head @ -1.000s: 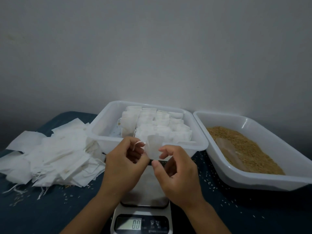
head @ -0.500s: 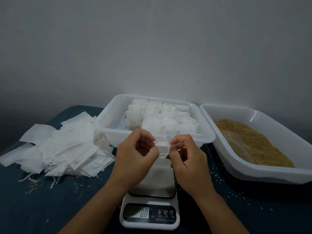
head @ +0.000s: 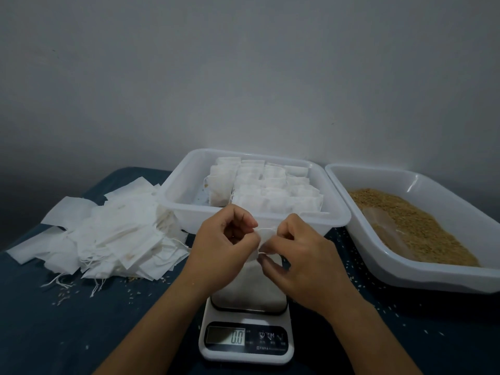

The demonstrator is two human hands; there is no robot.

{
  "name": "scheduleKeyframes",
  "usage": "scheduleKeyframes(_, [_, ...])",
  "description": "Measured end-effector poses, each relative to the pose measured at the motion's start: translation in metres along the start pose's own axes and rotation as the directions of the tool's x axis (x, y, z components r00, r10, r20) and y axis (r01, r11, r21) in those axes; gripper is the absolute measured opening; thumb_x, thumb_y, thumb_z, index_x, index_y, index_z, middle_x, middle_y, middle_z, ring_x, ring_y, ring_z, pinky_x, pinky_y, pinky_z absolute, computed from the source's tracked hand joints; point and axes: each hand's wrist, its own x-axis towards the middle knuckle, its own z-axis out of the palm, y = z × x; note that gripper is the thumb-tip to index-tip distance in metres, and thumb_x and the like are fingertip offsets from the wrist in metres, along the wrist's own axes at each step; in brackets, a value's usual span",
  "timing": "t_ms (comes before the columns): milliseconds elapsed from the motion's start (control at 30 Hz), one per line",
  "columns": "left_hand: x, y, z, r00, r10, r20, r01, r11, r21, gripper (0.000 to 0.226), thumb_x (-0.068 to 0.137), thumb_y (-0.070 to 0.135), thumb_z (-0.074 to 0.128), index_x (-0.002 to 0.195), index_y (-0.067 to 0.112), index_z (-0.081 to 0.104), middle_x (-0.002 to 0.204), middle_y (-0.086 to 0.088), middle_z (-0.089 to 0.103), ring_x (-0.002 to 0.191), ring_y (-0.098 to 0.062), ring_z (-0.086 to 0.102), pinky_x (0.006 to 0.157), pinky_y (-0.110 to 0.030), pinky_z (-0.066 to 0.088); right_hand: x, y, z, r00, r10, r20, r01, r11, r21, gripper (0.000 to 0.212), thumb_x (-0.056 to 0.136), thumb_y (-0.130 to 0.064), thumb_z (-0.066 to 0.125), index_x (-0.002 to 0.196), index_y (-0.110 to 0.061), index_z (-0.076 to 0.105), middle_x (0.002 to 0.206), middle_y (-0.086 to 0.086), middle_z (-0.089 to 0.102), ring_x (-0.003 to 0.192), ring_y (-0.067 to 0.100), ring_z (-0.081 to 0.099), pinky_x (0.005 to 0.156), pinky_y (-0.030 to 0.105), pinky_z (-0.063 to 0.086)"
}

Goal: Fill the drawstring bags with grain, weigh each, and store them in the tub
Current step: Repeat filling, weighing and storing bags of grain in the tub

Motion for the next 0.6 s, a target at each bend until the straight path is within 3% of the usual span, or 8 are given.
scheduleKeyframes(133, [0.001,0.004,-0.005,0.995,-0.016,0.098,0.028,0.992,-0.122,0.009,0.085,0.031,0.074,0.093,0.032,0.071,0.087,0.006,0.072,0.080,-0.008,0.068,0.074,-0.023,0.055,0.002,0.002,-0.002,0.976,-0.082,-0.202,0.089,0.996,0.025,0.015,0.089,-0.035,0.082,0.083,-0.022,0.079,0.091,-0.004,0.055,0.075,0.001,0.037,0.050,0.023,0.042])
scheduleKeyframes(267, [0.000,0.006,-0.013,0.945,-0.017,0.326,0.084,0.977,-0.195,0.037,0.090,0.047,0.066,0.123,0.031,0.066,0.125,0.001,0.071,0.117,-0.016,0.067,0.094,-0.029,0.055,0.003,0.001,-0.008,0.954,-0.129,-0.271,0.164,0.980,0.111,0.016,0.093,-0.028,0.079,0.083,-0.015,0.079,0.100,-0.002,0.068,0.074,0.006,0.057,0.058,0.030,0.052])
scheduleKeyframes(400, [-0.001,0.007,-0.021,0.822,-0.081,0.563,0.173,0.979,-0.111,0.058,0.088,0.043,0.075,0.142,0.040,0.055,0.144,0.008,0.061,0.139,-0.013,0.054,0.109,-0.038,0.051,0.004,0.003,-0.015,0.953,-0.059,-0.297,0.112,0.980,0.164,0.022,0.095,-0.029,0.074,0.078,-0.016,0.075,0.122,-0.001,0.064,0.070,0.002,0.045,0.059,0.024,0.045])
scheduleKeyframes(467, [0.001,0.010,-0.022,0.799,-0.110,0.591,0.184,0.981,-0.066,0.061,0.088,0.034,0.077,0.145,0.039,0.054,0.145,0.007,0.060,0.138,-0.015,0.055,0.111,-0.048,0.050,0.004,0.004,-0.016,0.956,-0.013,-0.294,0.075,0.977,0.201,0.026,0.096,-0.030,0.072,0.075,-0.015,0.072,0.112,-0.004,0.059,0.065,0.006,0.044,0.054,0.029,0.045])
scheduleKeyframes(533, [0.006,0.013,-0.019,0.766,-0.131,0.629,0.227,0.971,-0.075,0.057,0.090,0.018,0.076,0.143,0.030,0.057,0.136,-0.008,0.064,0.128,-0.025,0.062,0.106,-0.056,0.053,0.004,0.003,-0.016,0.960,0.013,-0.280,0.057,0.969,0.241,0.028,0.097,-0.030,0.071,0.075,-0.013,0.070,0.102,-0.007,0.052,0.063,0.010,0.046,0.051,0.030,0.045])
scheduleKeyframes(600, [0.012,0.019,-0.010,0.748,-0.163,0.643,0.243,0.969,-0.036,0.049,0.089,0.014,0.074,0.135,0.027,0.063,0.127,-0.013,0.068,0.118,-0.029,0.067,0.098,-0.053,0.059,0.004,0.003,-0.018,0.959,0.038,-0.282,0.039,0.964,0.264,0.029,0.097,-0.030,0.070,0.075,-0.012,0.070,0.098,-0.007,0.050,0.064,0.012,0.048,0.053,0.029,0.045])
